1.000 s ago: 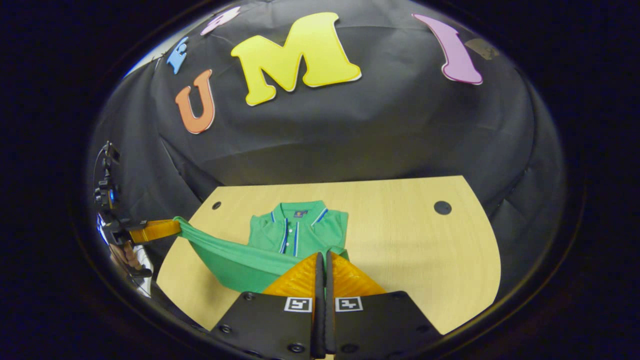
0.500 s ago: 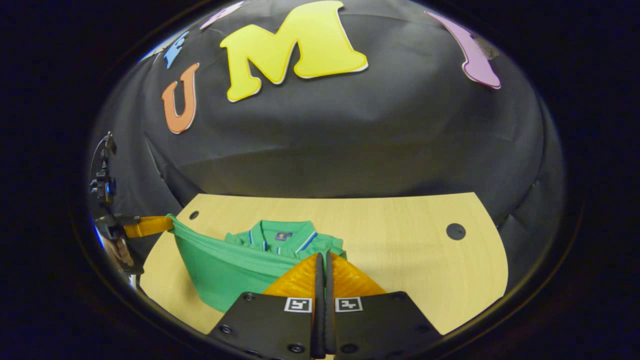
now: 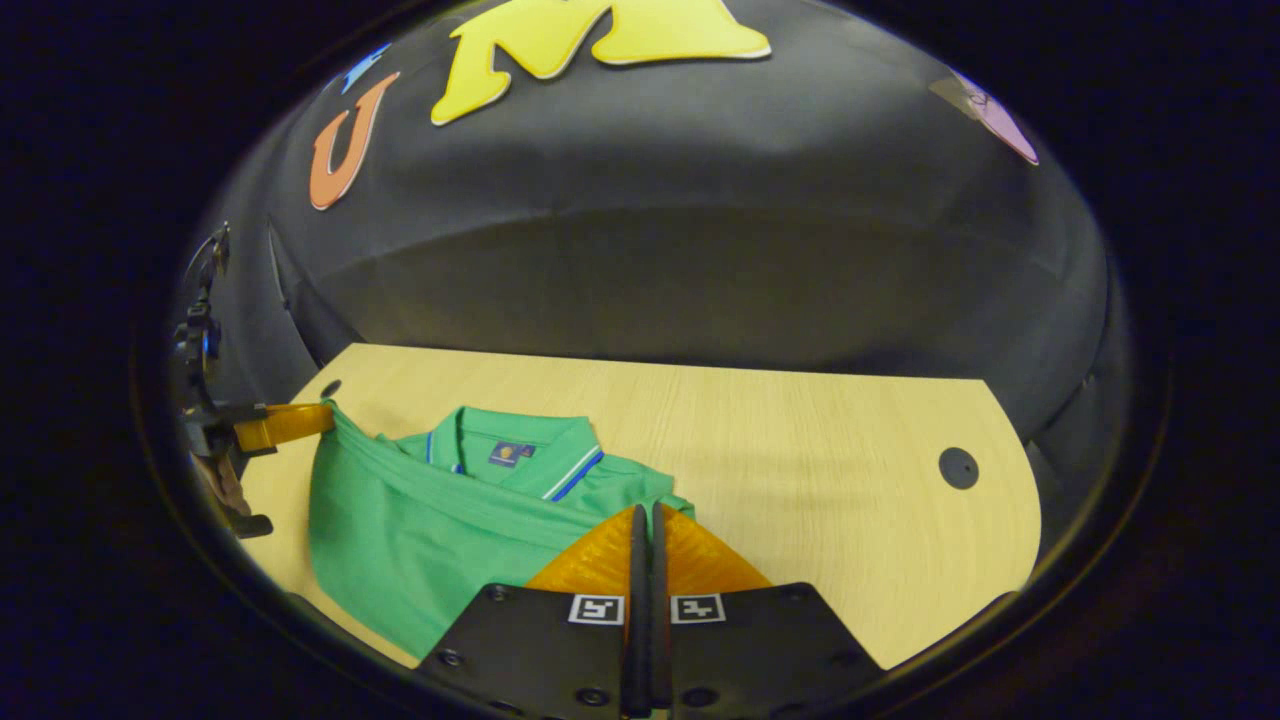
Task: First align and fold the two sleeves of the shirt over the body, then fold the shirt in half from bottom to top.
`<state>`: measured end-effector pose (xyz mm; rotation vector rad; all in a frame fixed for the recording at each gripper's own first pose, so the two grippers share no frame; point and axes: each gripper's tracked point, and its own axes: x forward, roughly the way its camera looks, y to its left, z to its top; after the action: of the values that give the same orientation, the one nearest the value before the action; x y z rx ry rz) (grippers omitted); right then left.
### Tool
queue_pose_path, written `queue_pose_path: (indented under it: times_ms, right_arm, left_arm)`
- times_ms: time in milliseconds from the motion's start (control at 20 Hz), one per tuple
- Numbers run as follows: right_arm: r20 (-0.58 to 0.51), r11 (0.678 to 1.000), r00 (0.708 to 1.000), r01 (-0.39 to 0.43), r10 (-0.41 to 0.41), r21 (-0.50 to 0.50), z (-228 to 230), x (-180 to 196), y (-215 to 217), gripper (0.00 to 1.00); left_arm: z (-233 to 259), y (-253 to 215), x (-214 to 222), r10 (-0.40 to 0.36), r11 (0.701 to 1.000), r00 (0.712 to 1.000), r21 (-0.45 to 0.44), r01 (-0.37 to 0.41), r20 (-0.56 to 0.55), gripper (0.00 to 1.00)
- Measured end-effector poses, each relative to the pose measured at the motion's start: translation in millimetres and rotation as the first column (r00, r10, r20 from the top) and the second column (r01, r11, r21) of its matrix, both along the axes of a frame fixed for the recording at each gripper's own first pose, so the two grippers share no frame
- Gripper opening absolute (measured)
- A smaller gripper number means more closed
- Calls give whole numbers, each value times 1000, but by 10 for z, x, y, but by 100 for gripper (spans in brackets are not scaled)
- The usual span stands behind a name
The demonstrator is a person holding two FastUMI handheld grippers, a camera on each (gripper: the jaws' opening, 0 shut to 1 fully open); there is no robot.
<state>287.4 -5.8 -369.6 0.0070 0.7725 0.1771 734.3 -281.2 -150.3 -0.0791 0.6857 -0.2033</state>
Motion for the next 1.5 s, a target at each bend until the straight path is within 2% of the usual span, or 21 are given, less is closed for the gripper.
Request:
queue_pose_path:
  times_ms: [200,350,400,450,500,550,650,700,750,850,900,950,1000,1100,1150,1200,1250,1350,1400,1450,1500]
  right_arm:
    - [1,996,1000,-6,6,-85,-234,98,-30,2]
    - [-2,994,1000,-5,5,-108,-274,100,-3,0]
    - [-4,995,1000,-5,5,-99,-259,94,18,9]
    - [-1,996,1000,-6,5,-84,-220,79,46,11]
    - [6,997,1000,-4,4,-73,-168,80,53,24]
    - [19,998,1000,-1,2,-66,-88,81,60,37]
    - [59,998,998,14,-10,-64,110,80,46,63]
    - [81,998,996,29,-23,-64,226,75,28,76]
    - [102,997,994,46,-39,-59,349,53,14,89]
    - [133,997,990,58,-52,-43,625,-52,8,92]
    - [151,998,987,59,-52,-39,757,-125,3,86]
    - [171,997,984,63,-55,-42,900,-203,-20,86]
    - [193,997,979,71,-62,-43,1038,-301,-49,92]
    - [232,996,970,83,-76,-19,1327,-538,-71,92]
    - [253,996,964,86,-82,-3,1490,-689,-81,86]
    - [275,996,958,84,-82,5,1626,-854,-101,86]
    - [298,997,951,83,-79,1,1774,-1030,-130,92]
    - [348,997,935,75,-70,0,2076,-1390,-137,92]
    - [374,997,925,73,-69,3,2233,-1570,-125,86]
    - [410,997,910,70,-69,13,2427,-1744,-104,86]
    - [443,997,893,71,-71,16,2585,-1880,-89,92]
  left_arm:
    - [-160,-91,11,11,999,1000,-35,-11,-24,14]
    - [-258,-104,2,11,1000,999,1,-11,-44,20]
    - [-269,-124,-25,7,1000,998,10,-7,-56,31]
    - [-259,-136,-36,9,1000,998,9,-8,-60,27]
    - [-226,-151,-41,14,1000,998,-1,-14,-59,70]
    - [-195,-155,-54,25,1000,998,-5,-25,-56,79]
    - [-95,-110,-98,52,999,997,4,-52,-49,87]
    - [-12,-90,-148,61,998,997,7,-61,-48,99]
    - [80,-61,-187,72,997,997,12,-72,-39,99]
    - [328,-41,-250,90,996,996,6,-90,-3,99]
    - [500,-27,-301,98,995,995,-4,-98,19,99]
    - [695,-26,-356,104,995,994,-15,-103,44,99]
    - [884,-27,-429,107,994,992,-24,-106,71,99]
    - [1305,-37,-614,108,994,986,-42,-104,124,99]
    - [1515,-59,-731,105,994,983,-53,-98,149,99]
    - [1729,-76,-854,107,994,979,-56,-99,175,99]
    - [1930,-104,-1005,109,993,974,-66,-97,201,99]
    - [2337,-139,-1344,113,992,957,-83,-94,265,99]
    - [2531,-144,-1521,114,992,944,-79,-94,308,99]
    - [2716,-171,-1709,108,993,933,-74,-88,343,99]
    - [2855,-194,-1875,108,994,921,-68,-90,374,99]
